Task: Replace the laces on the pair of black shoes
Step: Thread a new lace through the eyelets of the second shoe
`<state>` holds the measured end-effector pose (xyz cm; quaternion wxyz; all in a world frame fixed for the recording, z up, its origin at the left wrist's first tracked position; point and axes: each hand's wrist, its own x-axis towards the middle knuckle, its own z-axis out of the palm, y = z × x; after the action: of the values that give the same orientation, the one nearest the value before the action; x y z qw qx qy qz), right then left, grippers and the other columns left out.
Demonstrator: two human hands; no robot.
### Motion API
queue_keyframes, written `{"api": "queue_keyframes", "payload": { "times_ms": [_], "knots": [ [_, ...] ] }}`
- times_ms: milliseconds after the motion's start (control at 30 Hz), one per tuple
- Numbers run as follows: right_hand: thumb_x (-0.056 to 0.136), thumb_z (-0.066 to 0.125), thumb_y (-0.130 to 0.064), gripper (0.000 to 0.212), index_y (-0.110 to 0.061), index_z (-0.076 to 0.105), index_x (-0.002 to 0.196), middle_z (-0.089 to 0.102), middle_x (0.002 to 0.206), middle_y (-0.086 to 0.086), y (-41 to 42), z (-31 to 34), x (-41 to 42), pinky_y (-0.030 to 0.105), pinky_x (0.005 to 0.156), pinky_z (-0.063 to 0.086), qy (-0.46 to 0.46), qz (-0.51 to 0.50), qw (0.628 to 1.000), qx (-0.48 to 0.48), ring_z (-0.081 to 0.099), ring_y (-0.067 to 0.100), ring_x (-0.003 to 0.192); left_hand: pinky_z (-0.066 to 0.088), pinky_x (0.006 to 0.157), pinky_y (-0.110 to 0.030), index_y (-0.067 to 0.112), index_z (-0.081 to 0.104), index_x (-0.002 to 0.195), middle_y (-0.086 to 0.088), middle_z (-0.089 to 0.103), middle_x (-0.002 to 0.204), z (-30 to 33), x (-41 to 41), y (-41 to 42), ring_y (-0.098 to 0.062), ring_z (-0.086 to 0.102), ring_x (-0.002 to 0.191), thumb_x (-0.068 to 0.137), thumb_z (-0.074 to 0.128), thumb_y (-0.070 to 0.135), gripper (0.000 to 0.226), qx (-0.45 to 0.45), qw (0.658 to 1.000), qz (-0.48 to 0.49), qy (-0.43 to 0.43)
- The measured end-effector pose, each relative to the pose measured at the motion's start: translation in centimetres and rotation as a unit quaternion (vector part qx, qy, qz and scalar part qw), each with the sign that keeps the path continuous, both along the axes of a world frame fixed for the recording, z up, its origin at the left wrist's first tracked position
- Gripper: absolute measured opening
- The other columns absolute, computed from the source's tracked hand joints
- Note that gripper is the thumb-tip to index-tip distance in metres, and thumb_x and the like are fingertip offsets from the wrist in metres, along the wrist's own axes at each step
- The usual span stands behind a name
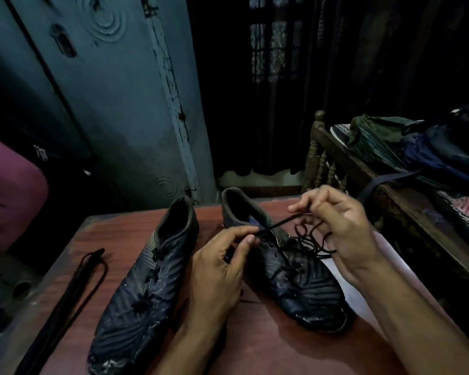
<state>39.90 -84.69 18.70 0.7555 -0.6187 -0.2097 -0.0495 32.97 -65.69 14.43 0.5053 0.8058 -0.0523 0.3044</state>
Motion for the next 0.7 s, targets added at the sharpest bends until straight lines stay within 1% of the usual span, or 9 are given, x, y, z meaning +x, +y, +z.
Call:
{"api": "queue_keyframes", "payload": {
  "times_ms": [100, 200, 300, 367, 433, 467, 533, 633, 700],
  "knots": [
    [0.103, 0.036, -0.003, 0.039, -0.015, 0.048, 0.068, 0.058, 0.066, 0.003, -0.5, 0.9, -0.2, 0.030, 0.059, 0.055, 0.101, 0.031, 0.982, 0.158, 0.060, 0.020, 0.059, 0.057, 0.083, -0.033, 0.026, 0.077, 0.106, 0.017, 0.074, 0.101, -0.2, 0.2, 0.2, -0.005, 0.070, 0.099, 0.097, 0.068, 0.012, 0.019, 0.014, 1.000, 0.004, -0.002],
    [0.100, 0.035, -0.004, 0.031, -0.016, 0.036, 0.071, 0.040, 0.058, 0.001, -1.1, 0.7, 0.1, 0.026, 0.043, 0.038, 0.124, 0.004, 0.976, 0.177, 0.037, 0.014, 0.042, 0.058, 0.077, -0.034, 0.030, 0.076, 0.107, 0.020, 0.072, 0.105, -0.1, 0.1, 0.2, -0.003, 0.068, 0.099, 0.097, 0.067, 0.009, 0.025, 0.028, 1.000, -0.001, 0.005],
    [0.098, 0.054, -0.007, 0.024, -0.017, 0.050, 0.077, 0.048, 0.060, 0.003, -0.9, -0.3, 0.2, 0.022, 0.039, 0.027, 0.105, -0.001, 0.994, 0.030, 0.034, 0.012, 0.037, 0.057, 0.081, -0.029, 0.034, 0.076, 0.106, 0.017, 0.074, 0.100, -0.1, -0.2, -0.2, -0.005, 0.070, 0.095, 0.093, 0.073, 0.014, 0.024, 0.021, 1.000, -0.004, 0.019],
    [0.091, 0.074, -0.016, 0.012, -0.020, 0.062, 0.091, 0.063, 0.072, 0.005, -0.6, -0.3, -0.1, 0.024, 0.039, 0.035, 0.057, 0.022, 0.990, -0.123, 0.046, 0.011, 0.042, 0.058, 0.077, -0.028, 0.034, 0.077, 0.102, 0.014, 0.076, 0.093, 0.3, -0.4, -0.4, -0.004, 0.072, 0.087, 0.086, 0.081, 0.019, 0.022, -0.009, 0.999, -0.013, 0.036],
    [0.085, 0.080, -0.022, 0.018, -0.027, 0.070, 0.099, 0.073, 0.086, -0.001, -0.1, -0.2, -0.5, 0.027, 0.061, 0.053, -0.013, 0.051, 0.961, -0.271, 0.066, 0.010, 0.067, 0.057, 0.071, -0.024, 0.029, 0.076, 0.096, 0.015, 0.076, 0.086, 0.5, -0.5, -0.5, -0.003, 0.073, 0.079, 0.081, 0.085, 0.021, 0.020, -0.028, 0.999, -0.015, 0.036],
    [0.085, 0.080, -0.025, 0.016, -0.030, 0.073, 0.099, 0.074, 0.089, -0.004, 0.0, -0.2, -0.7, 0.029, 0.072, 0.054, -0.034, 0.070, 0.946, -0.316, 0.068, 0.010, 0.077, 0.055, 0.068, -0.022, 0.028, 0.076, 0.093, 0.016, 0.076, 0.083, 0.6, -0.5, -0.6, -0.003, 0.072, 0.076, 0.080, 0.086, 0.022, 0.017, -0.030, 0.999, -0.011, 0.034],
    [0.087, 0.078, -0.028, 0.008, -0.032, 0.077, 0.093, 0.073, 0.081, -0.003, 0.1, 0.1, -0.9, 0.031, 0.070, 0.051, -0.032, 0.099, 0.941, -0.321, 0.064, 0.011, 0.071, 0.054, 0.066, -0.021, 0.026, 0.076, 0.088, 0.015, 0.075, 0.080, 0.6, -0.4, -0.5, -0.003, 0.072, 0.074, 0.081, 0.085, 0.020, 0.013, -0.030, 0.999, -0.002, 0.034],
    [0.088, 0.077, -0.024, 0.007, -0.031, 0.079, 0.090, 0.070, 0.070, -0.008, -0.4, 0.0, -0.7, 0.023, 0.061, 0.043, -0.013, 0.105, 0.947, -0.304, 0.055, 0.004, 0.061, 0.059, 0.070, -0.028, 0.027, 0.078, 0.093, 0.018, 0.076, 0.087, 0.5, -0.4, -0.5, -0.001, 0.073, 0.081, 0.088, 0.078, 0.014, 0.014, -0.020, 0.999, -0.009, 0.038],
    [0.088, 0.079, -0.030, 0.005, -0.034, 0.078, 0.092, 0.071, 0.075, -0.006, -0.3, 0.0, -0.7, 0.036, 0.060, 0.047, -0.020, 0.097, 0.944, -0.314, 0.059, 0.018, 0.064, 0.059, 0.072, -0.029, 0.026, 0.078, 0.096, 0.019, 0.076, 0.090, 0.6, -0.4, -0.6, -0.001, 0.072, 0.085, 0.091, 0.076, 0.013, 0.014, -0.006, 0.999, -0.013, 0.036]
  ]
}}
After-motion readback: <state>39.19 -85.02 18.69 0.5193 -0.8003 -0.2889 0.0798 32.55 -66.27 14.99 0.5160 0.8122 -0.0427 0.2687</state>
